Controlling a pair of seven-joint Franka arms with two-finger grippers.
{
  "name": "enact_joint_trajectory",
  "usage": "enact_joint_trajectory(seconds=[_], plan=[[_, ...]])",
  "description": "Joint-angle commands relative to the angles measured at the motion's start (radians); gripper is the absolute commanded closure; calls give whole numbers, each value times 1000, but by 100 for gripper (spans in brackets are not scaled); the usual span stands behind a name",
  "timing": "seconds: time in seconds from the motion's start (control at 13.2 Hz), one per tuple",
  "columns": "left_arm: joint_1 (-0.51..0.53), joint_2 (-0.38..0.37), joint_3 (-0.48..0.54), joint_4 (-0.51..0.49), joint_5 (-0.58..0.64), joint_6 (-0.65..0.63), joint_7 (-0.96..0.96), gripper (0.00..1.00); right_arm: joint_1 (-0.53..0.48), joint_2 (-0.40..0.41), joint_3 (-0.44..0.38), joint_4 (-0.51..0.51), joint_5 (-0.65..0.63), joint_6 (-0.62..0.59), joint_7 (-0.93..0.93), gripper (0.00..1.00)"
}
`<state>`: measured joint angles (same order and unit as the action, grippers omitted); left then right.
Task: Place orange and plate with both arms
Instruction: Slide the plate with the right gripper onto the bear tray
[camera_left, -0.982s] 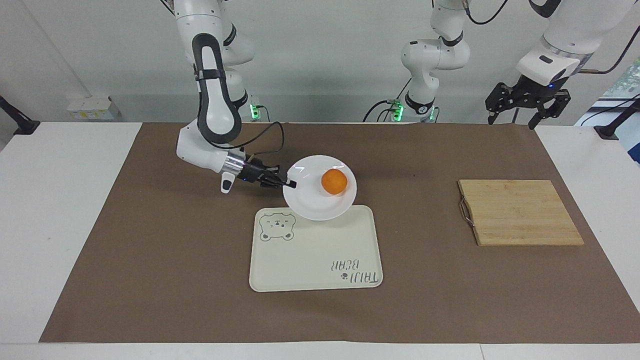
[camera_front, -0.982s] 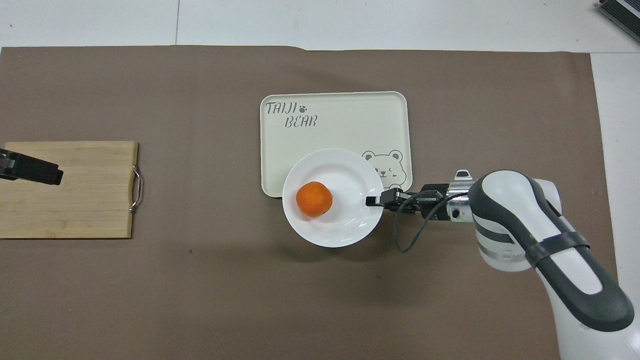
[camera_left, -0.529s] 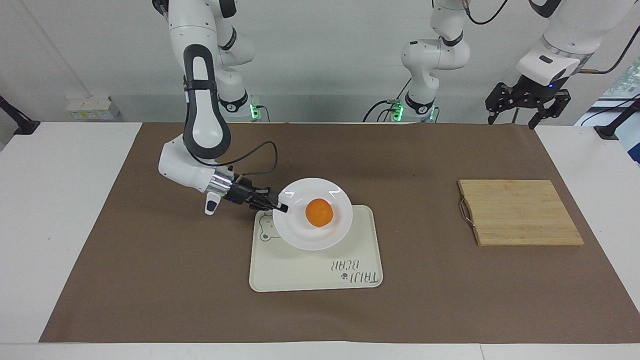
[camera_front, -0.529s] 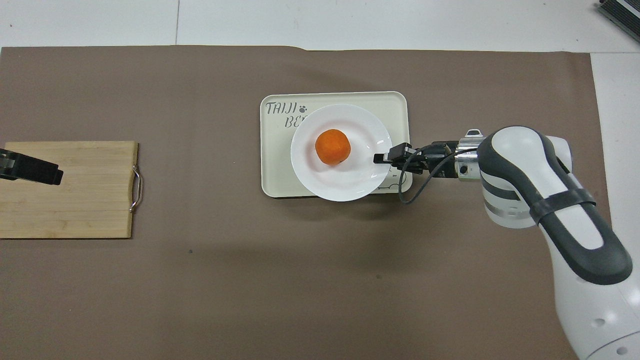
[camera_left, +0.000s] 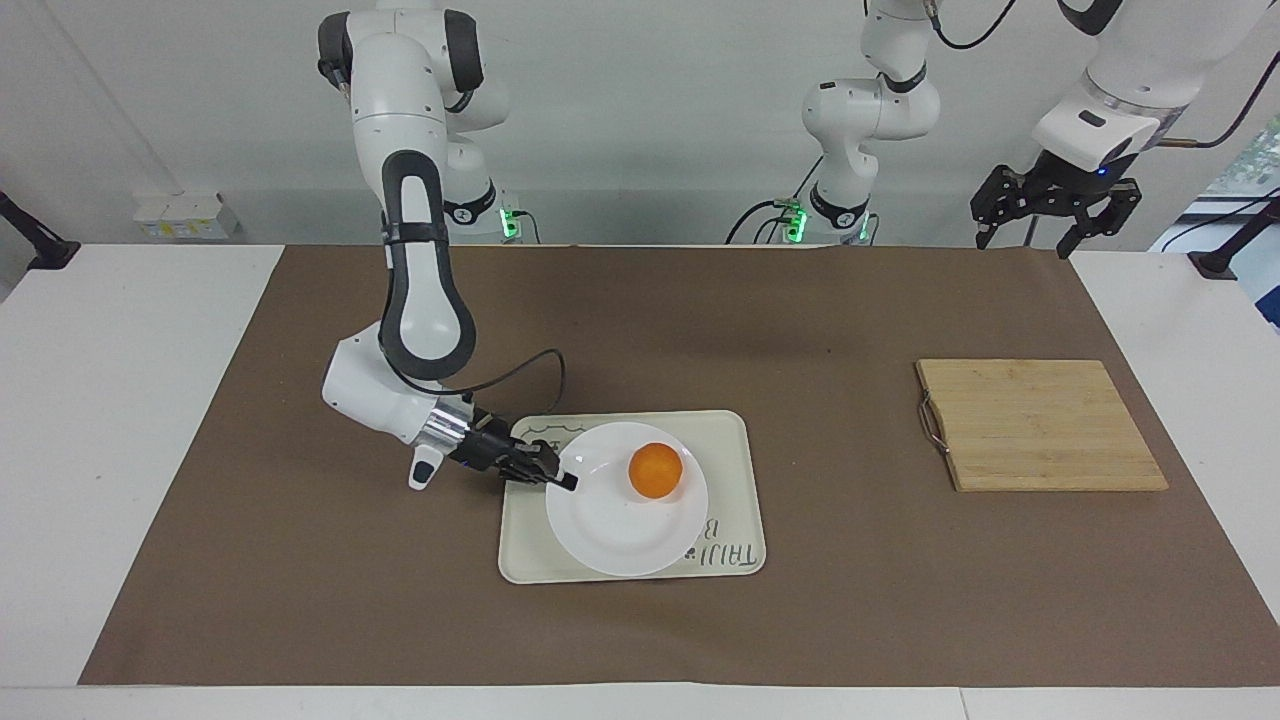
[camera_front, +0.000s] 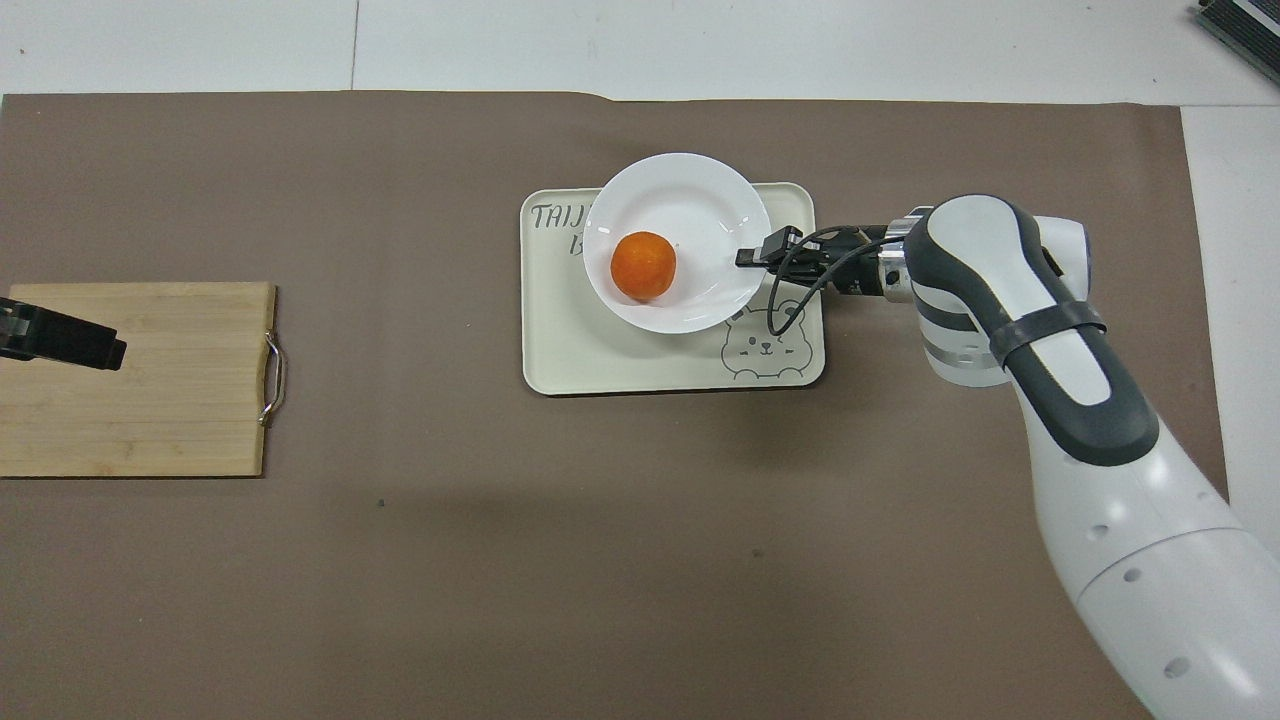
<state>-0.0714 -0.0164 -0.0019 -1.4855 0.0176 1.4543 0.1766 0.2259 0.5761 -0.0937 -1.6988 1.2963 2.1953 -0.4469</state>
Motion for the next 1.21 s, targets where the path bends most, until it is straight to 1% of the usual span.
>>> enact_joint_trajectory(seconds=[0.0,0.3,0.6,0.83,0.98,1.13], plan=[[10,-13,-9,-2,10,-5,-11,0,4,39,28,51,1,17,28,100],[10,-13,-9,-3,10,-5,-11,0,7,34,28,25,1,6,8,100],[10,-13,-9,-2,10,-5,-11,0,7,5,28,-44,1,-5,-36,100],[10,-13,-9,-2,10,-5,-11,0,6,-12,28,-77,1,-28,-49,100],[10,-13,-9,-2,10,-5,-11,0,6,-38,28,-134,1,-34,-96,100],[10,-13,-9,-2,10,-5,-11,0,1,-44,26,-147,1,-32,-113,100]])
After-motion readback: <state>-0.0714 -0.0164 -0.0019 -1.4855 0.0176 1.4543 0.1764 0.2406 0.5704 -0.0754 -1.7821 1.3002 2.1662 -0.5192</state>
